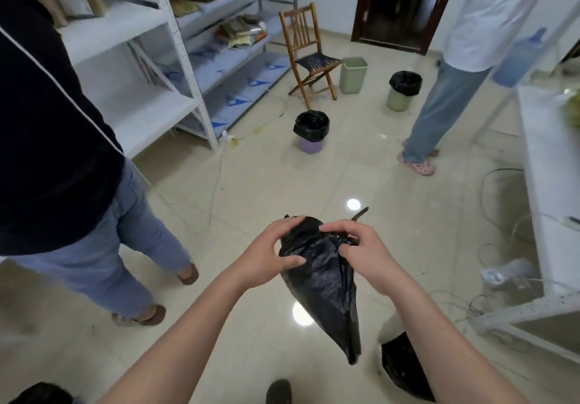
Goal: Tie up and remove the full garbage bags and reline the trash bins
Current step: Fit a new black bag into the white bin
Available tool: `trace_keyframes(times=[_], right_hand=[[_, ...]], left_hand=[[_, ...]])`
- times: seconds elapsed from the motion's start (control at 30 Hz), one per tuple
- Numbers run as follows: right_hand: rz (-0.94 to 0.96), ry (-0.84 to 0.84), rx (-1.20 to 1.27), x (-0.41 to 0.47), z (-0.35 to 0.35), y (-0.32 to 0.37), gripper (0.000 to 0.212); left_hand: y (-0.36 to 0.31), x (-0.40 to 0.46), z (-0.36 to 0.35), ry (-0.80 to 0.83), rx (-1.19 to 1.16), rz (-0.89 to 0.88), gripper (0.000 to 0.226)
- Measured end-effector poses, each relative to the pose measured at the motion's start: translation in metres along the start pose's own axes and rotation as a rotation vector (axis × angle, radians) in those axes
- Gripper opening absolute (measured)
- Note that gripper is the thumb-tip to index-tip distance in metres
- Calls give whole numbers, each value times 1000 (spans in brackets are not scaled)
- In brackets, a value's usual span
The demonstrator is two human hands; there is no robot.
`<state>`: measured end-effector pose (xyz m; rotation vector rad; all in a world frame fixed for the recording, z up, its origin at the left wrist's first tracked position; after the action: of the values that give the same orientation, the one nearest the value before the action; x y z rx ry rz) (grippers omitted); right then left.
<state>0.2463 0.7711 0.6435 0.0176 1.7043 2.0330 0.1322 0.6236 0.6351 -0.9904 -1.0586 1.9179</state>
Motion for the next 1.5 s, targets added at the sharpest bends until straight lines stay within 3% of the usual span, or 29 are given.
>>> trace_keyframes(times=[0.27, 0.33, 0.43, 0.53, 0.63, 0.77, 0.87, 0.93, 1.07, 1.3, 1.5], right_hand=[[64, 64, 100, 71, 25, 55, 67], [69, 30, 84, 92, 46, 58, 67], [50, -47, 82, 134, 84, 54, 62], [47, -79, 140, 188, 121, 52, 58], [58, -10, 111, 247, 151, 63, 64], [86, 108, 37, 319, 188, 92, 73], [96, 143, -26, 369, 215, 112, 75], [98, 142, -37, 400, 233, 118, 73], [81, -5, 34, 464, 273, 115, 64], [-3, -309, 32, 584, 353, 118, 39], [-102, -416, 44, 659, 423, 129, 31]], left_hand=[[-28, 90, 37, 293, -92, -36, 95], [-29, 119, 40, 312, -113, 33, 74], [-34, 173, 51, 277, -146, 63, 19], [-38, 235, 73, 140, -39, 68, 4], [-55, 296, 96, 62, 55, 42, 25], [-92, 367, 117, 182, -131, -53, 71], [-105, 416, 134, 215, -118, -36, 77], [-105, 450, 148, 176, -113, 7, 65], [-99, 527, 174, 153, -68, 70, 6], [-94, 679, 239, -11, -76, 143, 16], [-127, 807, 285, -44, -182, 188, 18]])
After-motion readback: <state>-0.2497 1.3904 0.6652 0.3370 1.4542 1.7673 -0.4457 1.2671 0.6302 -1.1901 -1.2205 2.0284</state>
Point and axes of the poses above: each hand's wrist, its own x-axis towards the middle knuckle, its own z-axis out of the back of the hand, y = z × x, the point moved 6 cm from there along x, towards the middle knuckle, and after that the axes turned 7 degrees about y, right-handed, at the moved point
